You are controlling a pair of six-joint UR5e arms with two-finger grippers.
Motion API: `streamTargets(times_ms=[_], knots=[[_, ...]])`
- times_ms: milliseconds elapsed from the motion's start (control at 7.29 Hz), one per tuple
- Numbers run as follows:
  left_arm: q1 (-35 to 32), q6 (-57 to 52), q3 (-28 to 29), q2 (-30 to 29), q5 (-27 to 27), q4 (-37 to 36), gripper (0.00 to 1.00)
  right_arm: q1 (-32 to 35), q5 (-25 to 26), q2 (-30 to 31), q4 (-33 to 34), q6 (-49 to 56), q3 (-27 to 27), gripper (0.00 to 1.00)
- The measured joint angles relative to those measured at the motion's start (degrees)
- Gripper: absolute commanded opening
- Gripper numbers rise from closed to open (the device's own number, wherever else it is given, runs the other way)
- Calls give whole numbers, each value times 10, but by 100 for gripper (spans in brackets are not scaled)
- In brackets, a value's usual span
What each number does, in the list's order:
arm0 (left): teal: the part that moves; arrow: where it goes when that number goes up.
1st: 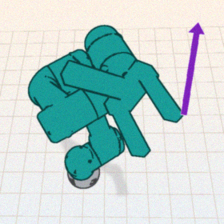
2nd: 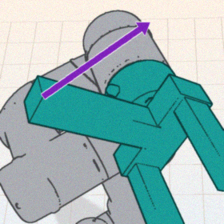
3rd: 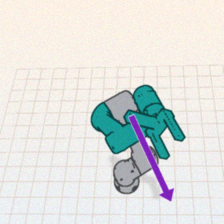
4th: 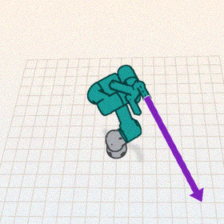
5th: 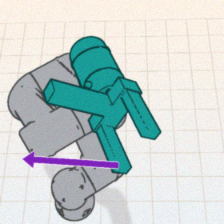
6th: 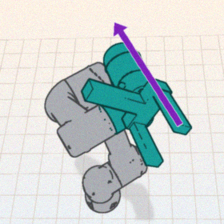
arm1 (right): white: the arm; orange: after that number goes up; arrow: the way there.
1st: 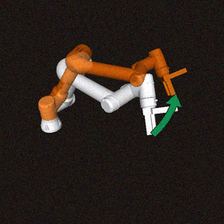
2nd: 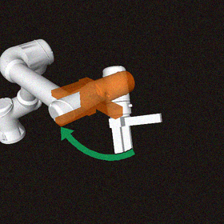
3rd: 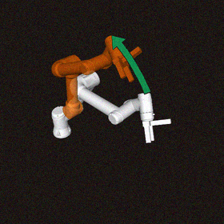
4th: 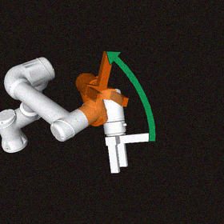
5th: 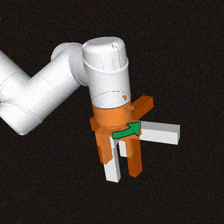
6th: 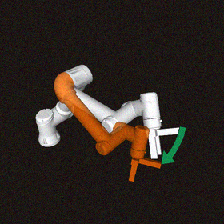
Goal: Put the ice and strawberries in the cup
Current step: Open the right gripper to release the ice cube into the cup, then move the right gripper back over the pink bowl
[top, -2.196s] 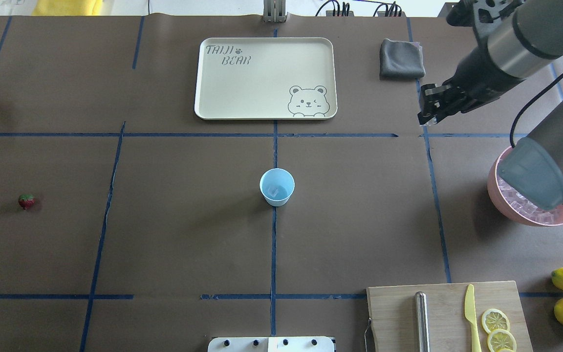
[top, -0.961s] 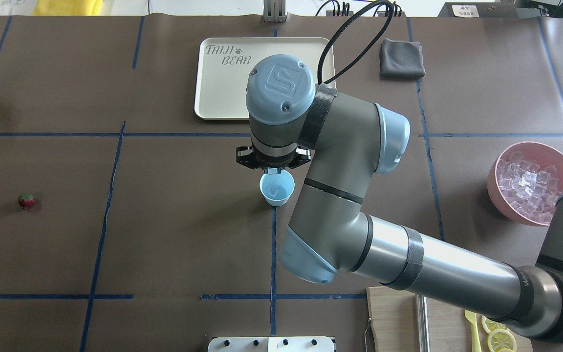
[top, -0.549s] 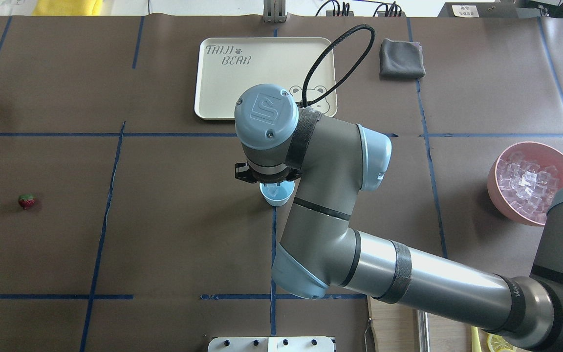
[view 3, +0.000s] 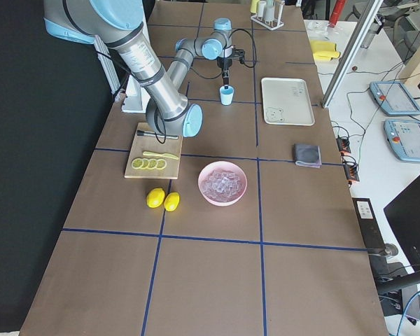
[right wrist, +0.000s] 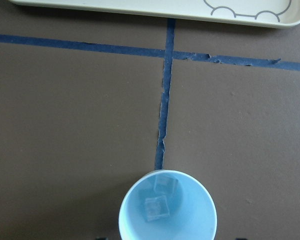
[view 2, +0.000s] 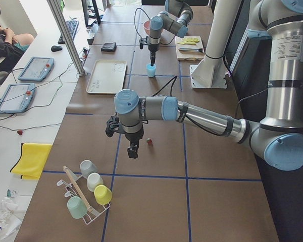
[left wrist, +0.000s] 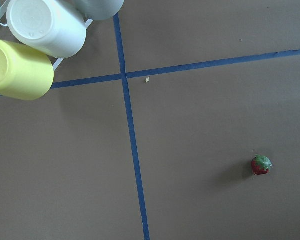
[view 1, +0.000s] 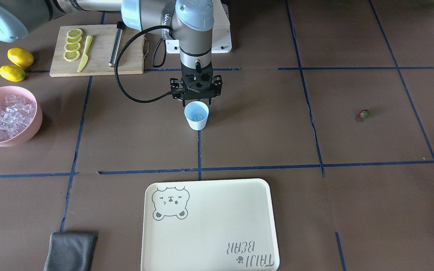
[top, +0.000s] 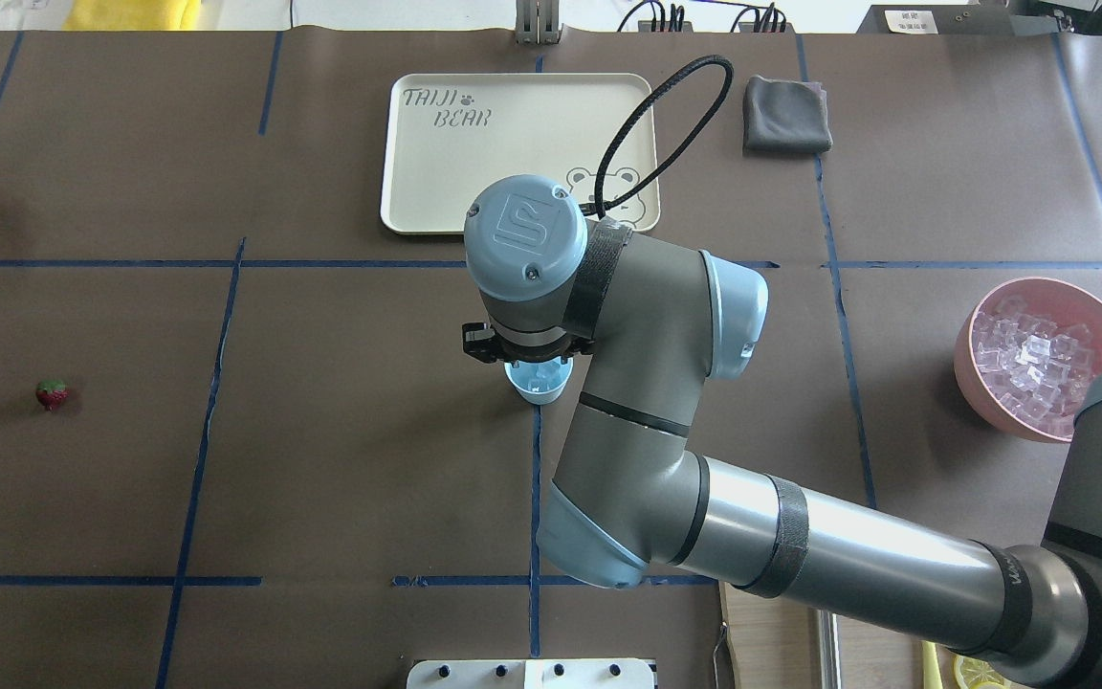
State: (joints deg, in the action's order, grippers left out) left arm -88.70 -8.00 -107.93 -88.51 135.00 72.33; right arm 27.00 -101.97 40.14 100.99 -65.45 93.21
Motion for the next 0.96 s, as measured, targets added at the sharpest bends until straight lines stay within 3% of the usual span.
streamTargets(times_ms=[412, 549, 961], knots=[[6, 1, 1, 0, 0, 1, 100, 22, -11, 1, 1, 16, 17, 100], [8, 1, 1, 0, 0, 1, 100, 42, -30, 15, 8, 32, 45, 100], [13, 1, 1, 0, 0, 1, 100, 133, -100, 138, 56, 176, 193, 100]])
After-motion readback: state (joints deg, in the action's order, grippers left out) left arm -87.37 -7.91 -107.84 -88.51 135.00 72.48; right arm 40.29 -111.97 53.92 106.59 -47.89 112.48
